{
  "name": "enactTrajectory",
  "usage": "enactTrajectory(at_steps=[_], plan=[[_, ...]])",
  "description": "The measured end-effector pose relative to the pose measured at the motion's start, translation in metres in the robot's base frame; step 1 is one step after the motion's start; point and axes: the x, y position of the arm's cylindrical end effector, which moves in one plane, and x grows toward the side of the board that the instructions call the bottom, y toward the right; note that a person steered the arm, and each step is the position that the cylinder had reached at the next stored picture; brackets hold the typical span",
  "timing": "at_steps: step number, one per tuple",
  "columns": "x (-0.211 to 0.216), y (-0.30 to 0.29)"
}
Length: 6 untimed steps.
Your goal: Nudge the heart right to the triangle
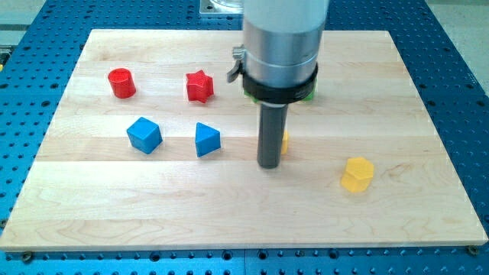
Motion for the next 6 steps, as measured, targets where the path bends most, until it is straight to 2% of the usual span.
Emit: enactTrajectory(at_steps=[1,2,3,4,5,6], plan=[[-0.009,0.024],[-0.013,0.088],[-0.045,0.109],[-0.053,0.064],[-0.034,0.036],[-0.029,0.037]])
